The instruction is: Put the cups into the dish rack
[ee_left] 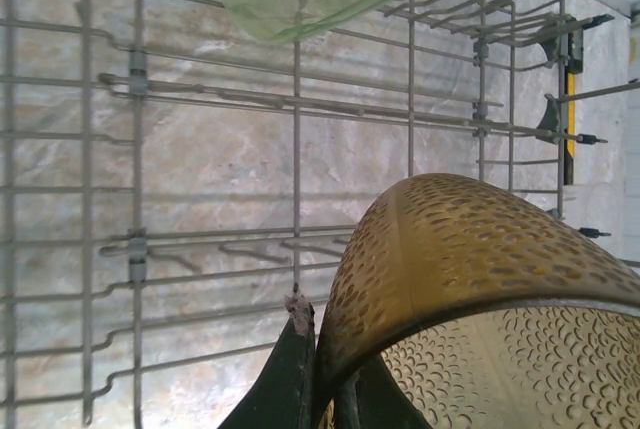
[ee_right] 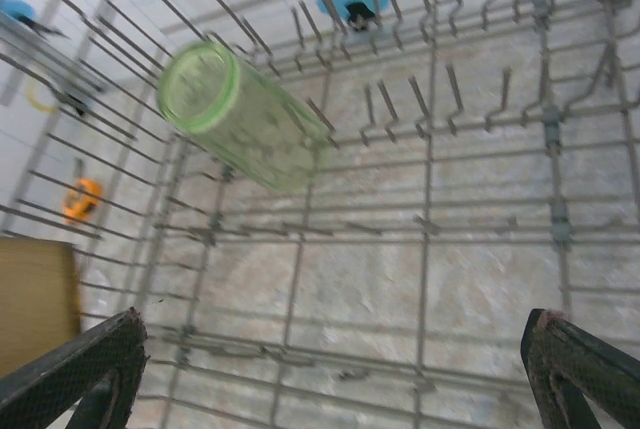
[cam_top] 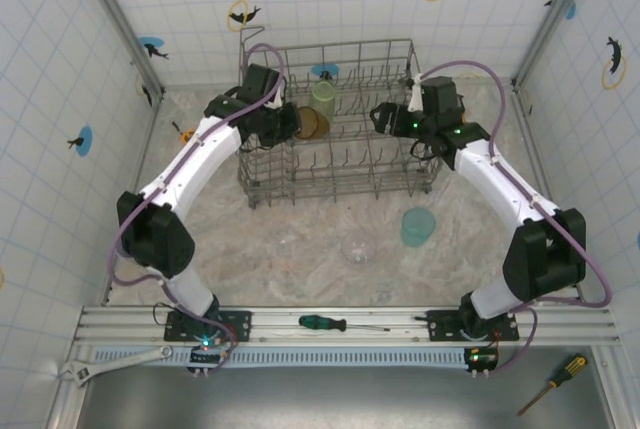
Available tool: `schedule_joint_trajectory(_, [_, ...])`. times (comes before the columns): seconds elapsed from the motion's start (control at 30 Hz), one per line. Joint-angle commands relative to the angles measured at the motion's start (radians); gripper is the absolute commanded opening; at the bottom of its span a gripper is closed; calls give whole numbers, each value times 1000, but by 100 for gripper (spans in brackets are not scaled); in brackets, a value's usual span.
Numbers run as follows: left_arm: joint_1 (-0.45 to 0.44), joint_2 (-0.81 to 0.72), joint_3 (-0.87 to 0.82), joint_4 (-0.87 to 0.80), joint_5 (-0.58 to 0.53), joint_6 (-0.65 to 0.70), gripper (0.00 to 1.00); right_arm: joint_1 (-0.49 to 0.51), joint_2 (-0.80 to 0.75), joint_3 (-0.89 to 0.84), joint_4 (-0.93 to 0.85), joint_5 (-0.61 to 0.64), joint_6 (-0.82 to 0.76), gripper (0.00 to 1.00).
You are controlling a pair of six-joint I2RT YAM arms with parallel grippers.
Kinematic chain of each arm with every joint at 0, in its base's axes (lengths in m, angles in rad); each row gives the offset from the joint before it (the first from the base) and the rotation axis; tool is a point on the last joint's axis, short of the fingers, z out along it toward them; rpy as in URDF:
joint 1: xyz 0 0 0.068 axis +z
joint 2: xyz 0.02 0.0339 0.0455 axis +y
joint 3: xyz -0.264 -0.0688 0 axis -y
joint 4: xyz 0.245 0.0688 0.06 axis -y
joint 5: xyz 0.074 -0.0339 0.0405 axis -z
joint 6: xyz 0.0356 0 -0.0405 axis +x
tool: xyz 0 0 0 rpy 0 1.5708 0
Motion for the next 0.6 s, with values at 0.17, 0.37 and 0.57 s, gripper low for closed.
schedule_joint_trajectory(0.17, [108, 115, 30, 247, 359, -46, 0, -77, 56, -76, 281, -304, 161, 100])
schedule_joint_trajectory(0.37, [140, 175, 43, 451, 548, -190, 0, -94, 130, -62, 489, -448, 316, 100])
schedule_joint_trajectory(0.57, [149, 245, 69, 645, 688, -367, 0, -93, 213, -27, 684, -528, 490, 100])
